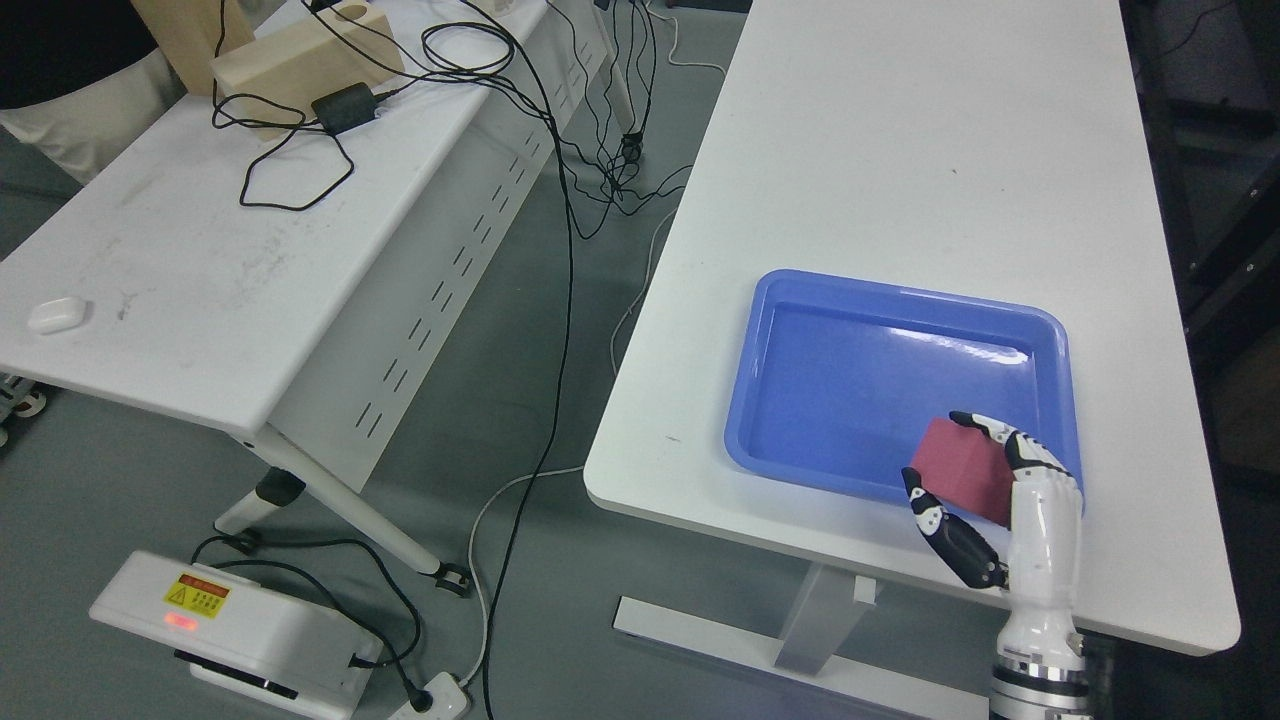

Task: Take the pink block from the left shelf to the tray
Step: 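Move the held pink cube over the blue tray and lower it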

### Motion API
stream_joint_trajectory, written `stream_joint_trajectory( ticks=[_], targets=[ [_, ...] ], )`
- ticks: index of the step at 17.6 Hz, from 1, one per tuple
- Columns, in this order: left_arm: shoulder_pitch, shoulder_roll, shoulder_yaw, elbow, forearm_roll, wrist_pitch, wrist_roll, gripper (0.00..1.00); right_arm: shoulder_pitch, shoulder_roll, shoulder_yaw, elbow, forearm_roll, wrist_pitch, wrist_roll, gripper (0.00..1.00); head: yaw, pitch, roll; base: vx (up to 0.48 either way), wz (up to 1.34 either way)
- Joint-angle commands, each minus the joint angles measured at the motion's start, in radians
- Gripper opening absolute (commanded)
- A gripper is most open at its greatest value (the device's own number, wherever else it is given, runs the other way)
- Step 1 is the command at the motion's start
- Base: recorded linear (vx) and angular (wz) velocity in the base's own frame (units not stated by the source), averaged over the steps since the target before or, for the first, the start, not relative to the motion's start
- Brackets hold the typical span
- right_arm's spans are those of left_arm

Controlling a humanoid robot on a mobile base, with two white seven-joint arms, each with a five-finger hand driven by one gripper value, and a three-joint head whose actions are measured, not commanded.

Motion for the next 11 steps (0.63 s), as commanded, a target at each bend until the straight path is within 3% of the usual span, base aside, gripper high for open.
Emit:
stream_joint_trajectory(
  ticks=[1,8,9,11],
  targets=[
    [0.0,0.017,0.0,-0.017,0.008,0.001,0.0,1.0,-0.001,-0.017,0.021,0.002,0.002,0.009,0.025,0.02,0.0,0.0,0.0,0.24,-0.05],
    [0.0,0.017,0.0,-0.017,0.008,0.001,0.0,1.0,-0.002,-0.017,0.044,0.004,-0.034,0.011,0.173,0.04,0.0,0.0,0.0,0.209,-0.03],
    [0.0,0.017,0.0,-0.017,0.008,0.001,0.0,1.0,-0.002,-0.017,0.047,0.004,-0.037,0.014,0.173,0.1,0.0,0.0,0.0,0.153,0.0],
    [0.0,0.017,0.0,-0.017,0.008,0.001,0.0,1.0,-0.004,-0.017,0.047,0.005,-0.092,0.038,0.173,0.39,0.0,0.0,0.0,0.118,0.02]
  ],
)
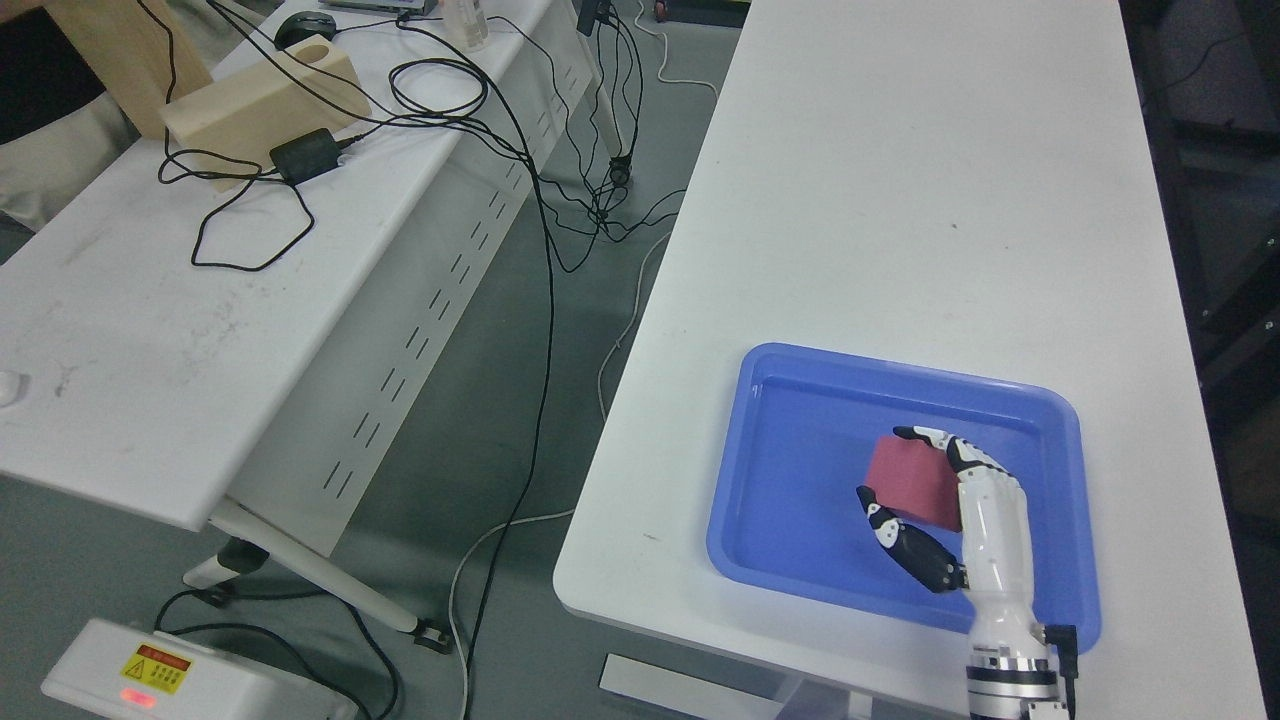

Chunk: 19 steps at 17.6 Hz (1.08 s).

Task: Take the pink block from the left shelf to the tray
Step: 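Move the held pink cube over the blue tray and lower it, then open the right hand to release the pink cube into the blue tray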

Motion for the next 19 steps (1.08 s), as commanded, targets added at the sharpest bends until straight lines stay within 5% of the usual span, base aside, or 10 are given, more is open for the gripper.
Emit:
stream_joint_trajectory(
  ticks=[1,4,8,12,19],
  targets=[
    [0.0,0.017,0.0,-0.017,0.008,0.001,0.0,1.0,-0.003,-0.017,0.019,0.003,-0.121,0.023,0.013,0.49,0.0,0.0,0.0,0.113,0.04],
    [0.0,0.017,0.0,-0.017,0.008,0.001,0.0,1.0,-0.003,-0.017,0.017,0.004,-0.239,0.024,0.045,0.83,0.0,0.0,0.0,0.074,0.03],
    [0.0,0.017,0.0,-0.017,0.008,0.001,0.0,1.0,-0.002,-0.017,0.017,0.004,-0.29,0.024,0.068,0.98,0.0,0.0,0.0,0.055,0.02],
    [0.0,0.017,0.0,-0.017,0.008,0.001,0.0,1.0,-0.003,-0.017,0.017,0.004,-0.32,0.023,0.057,0.99,0.0,0.0,0.0,0.024,0.0],
    [0.0,0.017,0.0,-0.017,0.008,0.001,0.0,1.0,0.024,-0.017,0.003,0.0,-0.604,-0.091,0.071,1.0,0.0,0.0,0.0,0.0,0.0]
  ],
)
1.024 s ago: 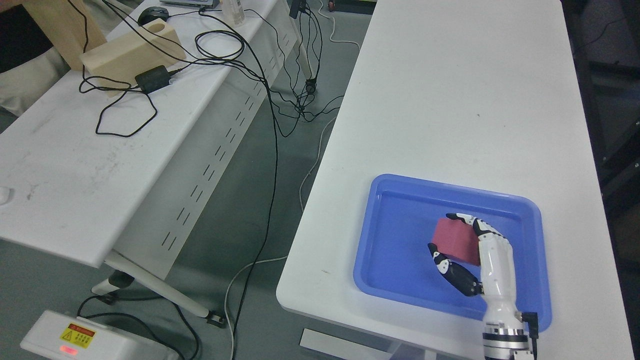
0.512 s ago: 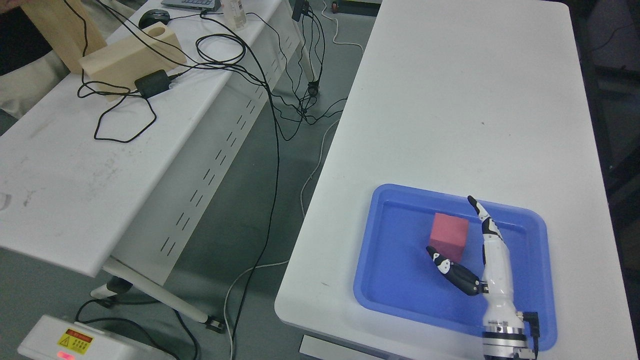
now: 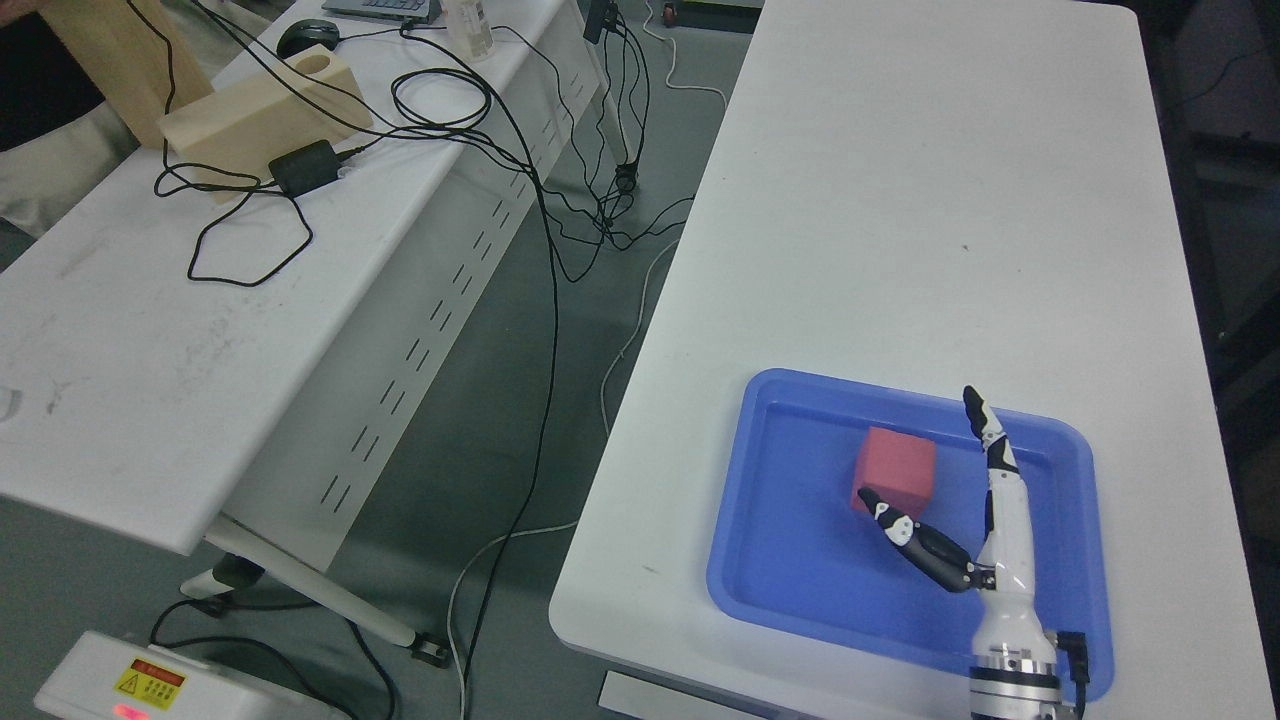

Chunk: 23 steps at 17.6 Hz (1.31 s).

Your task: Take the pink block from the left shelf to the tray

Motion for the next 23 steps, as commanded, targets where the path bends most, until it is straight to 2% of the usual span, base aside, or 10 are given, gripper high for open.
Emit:
stream_joint_trajectory(
  ticks=[1,23],
  targets=[
    [0.0,0.017,0.0,-0.017,0.008,0.001,0.0,1.0,0.013,-0.017,-0.008,-0.003,-0.192,-0.034,0.009,1.0,0.0,0.0,0.0,0.0,0.0],
    [0.0,0.017,0.0,-0.017,0.008,0.001,0.0,1.0,0.028,-0.017,-0.016,-0.006,-0.287,-0.04,-0.003,1.0,0.0,0.0,0.0,-0.007,0.0]
  ],
)
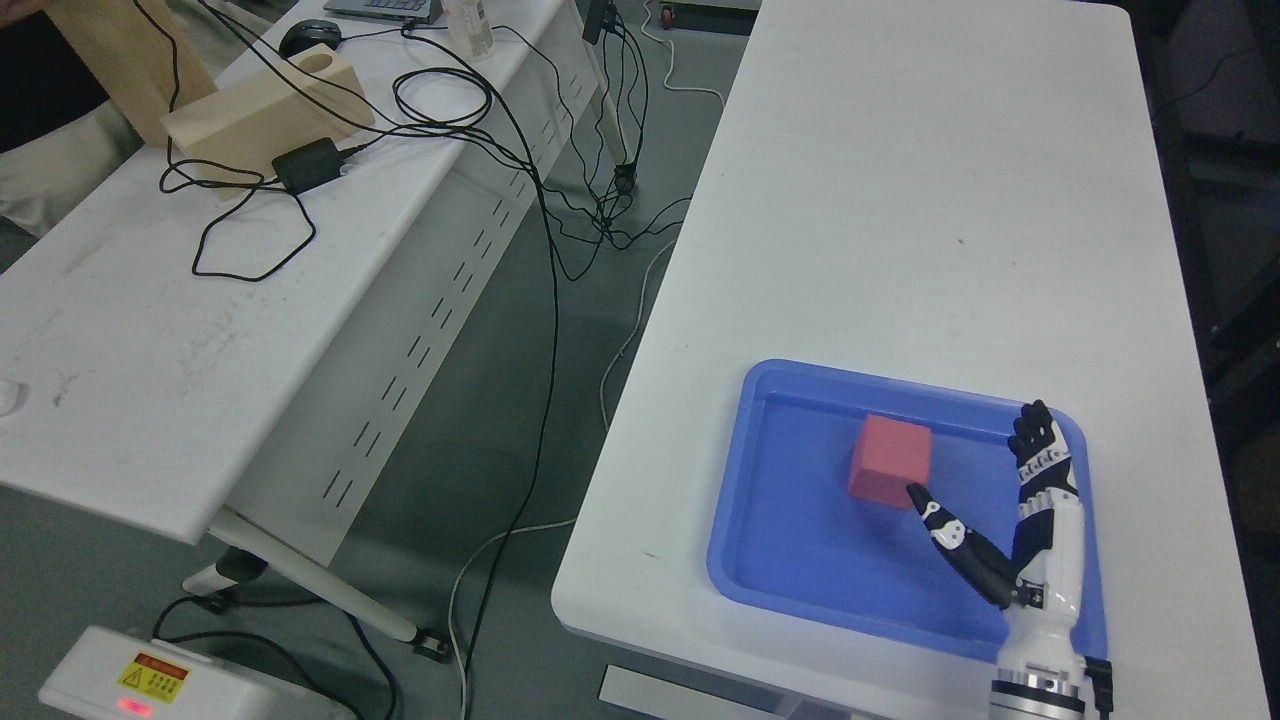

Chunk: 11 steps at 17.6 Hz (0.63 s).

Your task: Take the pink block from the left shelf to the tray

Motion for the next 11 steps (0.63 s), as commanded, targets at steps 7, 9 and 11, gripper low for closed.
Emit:
stream_joint_trajectory(
  ticks=[7,9,11],
  targets=[
    [0.0,0.017,0.0,-0.017,0.008,0.001,0.0,1.0,0.003,-0.017,-0.025,-0.001,-0.046,0.021,0.0,1.0,0.0,0.0,0.0,-0.104,-0.04],
    [0.0,0.017,0.0,-0.017,0.008,0.001,0.0,1.0,0.003,-0.017,-0.025,-0.001,-0.048,0.05,-0.002,1.0,0.0,0.0,0.0,-0.146,0.0],
    [0.0,0.017,0.0,-0.017,0.008,0.001,0.0,1.0,0.004,-0.017,-0.026,-0.001,-0.069,0.056,0.0,1.0,0.0,0.0,0.0,-0.167,0.0]
  ],
)
